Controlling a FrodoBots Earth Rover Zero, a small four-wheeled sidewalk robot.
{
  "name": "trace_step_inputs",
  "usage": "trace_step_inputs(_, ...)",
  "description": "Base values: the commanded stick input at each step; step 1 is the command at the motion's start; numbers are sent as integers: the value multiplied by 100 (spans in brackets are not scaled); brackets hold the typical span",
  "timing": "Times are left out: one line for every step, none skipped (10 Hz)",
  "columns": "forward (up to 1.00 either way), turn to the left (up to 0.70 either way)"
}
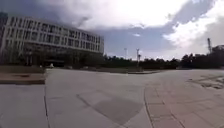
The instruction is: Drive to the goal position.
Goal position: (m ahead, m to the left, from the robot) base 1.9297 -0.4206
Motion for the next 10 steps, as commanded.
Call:
trace_step_inputs(50, 1)
trace_step_inputs(50, 1)
trace_step_inputs(50, 1)
trace_step_inputs(50, 1)
trace_step_inputs(50, 1)
trace_step_inputs(50, 1)
trace_step_inputs(50, 1)
trace_step_inputs(50, 1)
trace_step_inputs(50, 1)
trace_step_inputs(50, 1)
